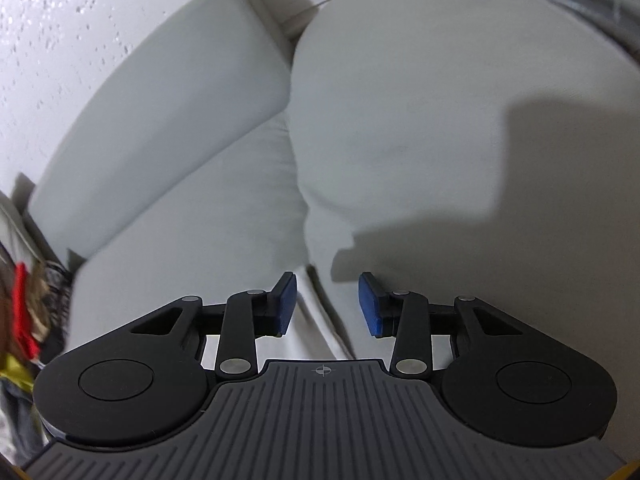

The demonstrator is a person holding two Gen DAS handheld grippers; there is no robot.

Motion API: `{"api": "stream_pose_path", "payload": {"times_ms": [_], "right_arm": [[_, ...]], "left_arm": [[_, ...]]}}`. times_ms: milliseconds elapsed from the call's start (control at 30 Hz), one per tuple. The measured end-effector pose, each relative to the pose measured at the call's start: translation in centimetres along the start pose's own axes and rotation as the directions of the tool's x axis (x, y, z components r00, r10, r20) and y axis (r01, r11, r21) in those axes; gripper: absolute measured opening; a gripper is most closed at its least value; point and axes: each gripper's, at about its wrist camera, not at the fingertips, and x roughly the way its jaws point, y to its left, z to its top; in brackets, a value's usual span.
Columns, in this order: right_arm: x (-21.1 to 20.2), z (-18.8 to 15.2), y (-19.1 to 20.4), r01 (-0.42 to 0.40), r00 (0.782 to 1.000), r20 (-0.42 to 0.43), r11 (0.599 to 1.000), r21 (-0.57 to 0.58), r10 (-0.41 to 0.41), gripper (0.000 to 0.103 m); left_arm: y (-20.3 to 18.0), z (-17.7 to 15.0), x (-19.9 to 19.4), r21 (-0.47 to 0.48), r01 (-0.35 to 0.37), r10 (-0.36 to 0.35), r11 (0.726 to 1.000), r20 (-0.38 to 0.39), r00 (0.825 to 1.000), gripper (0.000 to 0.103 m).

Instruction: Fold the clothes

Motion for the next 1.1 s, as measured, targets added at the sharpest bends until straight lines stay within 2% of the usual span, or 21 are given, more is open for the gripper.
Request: {"api": "stream_pose_path", "payload": {"times_ms": [167,267,333,367,400,433,533,600,800,867,933,1000,1033,1100], "right_arm": [[2.3,0.6,-0.1,-0.047,0.998,-0.027,0.995,0.089,0.05,0.038],[3.4,0.7,0.6,-0.027,0.997,-0.066,0.998,0.054,0.03,0.033],[4.0,0.6,1.0,-0.009,0.997,-0.082,0.999,0.039,0.012,0.022],[4.1,0.4,1.0,-0.006,0.997,-0.079,0.999,0.043,0.009,0.02],[4.2,0.3,1.0,-0.003,0.997,-0.075,0.999,0.047,0.006,0.009],[4.3,0.2,1.0,0.001,0.997,-0.072,0.999,0.052,0.003,0.003],[3.4,0.0,1.0,0.036,0.999,0.011,0.997,0.07,-0.037,0.001],[2.0,-0.2,0.6,0.076,0.993,0.088,0.993,0.093,-0.084,0.001],[1.1,-0.3,-0.5,0.106,0.987,0.099,0.981,0.164,-0.124,0.001],[0.1,-0.6,0.0,0.168,0.971,0.145,0.976,0.136,-0.187,0.001],[-0.9,-0.8,0.7,0.239,0.946,0.2,0.966,0.101,-0.255,0.0],[-2.4,-1.1,0.9,0.282,0.924,0.24,0.955,0.095,-0.297,0.004],[-3.1,-1.4,0.9,0.282,0.923,0.244,0.954,0.096,-0.298,0.011],[-4.4,-2.2,1.1,0.261,0.939,0.215,0.963,0.06,-0.268,0.014]], "left_arm": [[0.0,-0.2,-0.2,0.016,0.002,-0.002,1.0,0.005,1.0,0.013],[0.0,-0.2,0.0,0.018,0.004,-0.004,1.0,0.005,1.0,0.013],[0.1,-0.1,0.1,0.014,0.007,-0.007,1.0,0.004,1.0,0.012],[0.2,-0.1,0.1,0.013,0.008,-0.008,1.0,0.004,1.0,0.012],[0.2,0.0,0.1,0.012,0.009,-0.009,1.0,0.003,1.0,0.012],[0.2,-0.1,0.1,0.014,0.009,-0.009,1.0,0.003,1.0,0.012],[0.2,-0.1,0.2,0.02,0.008,-0.008,1.0,0.002,1.0,0.013],[0.2,-0.1,0.2,0.023,0.008,-0.008,1.0,0.001,1.0,0.014],[0.2,-0.1,0.2,0.021,0.01,-0.009,1.0,-0.002,1.0,0.014],[0.2,0.0,0.3,0.022,0.009,-0.009,1.0,-0.001,1.0,0.014],[0.3,-0.1,0.3,0.023,0.01,-0.01,1.0,-0.001,1.0,0.014],[0.2,-0.1,0.4,0.027,0.009,-0.009,1.0,0.0,1.0,0.014],[0.2,-0.1,0.4,0.03,0.009,-0.009,1.0,0.001,1.0,0.014],[0.2,-0.1,0.4,0.035,0.009,-0.009,0.999,0.001,1.0,0.014]]}}
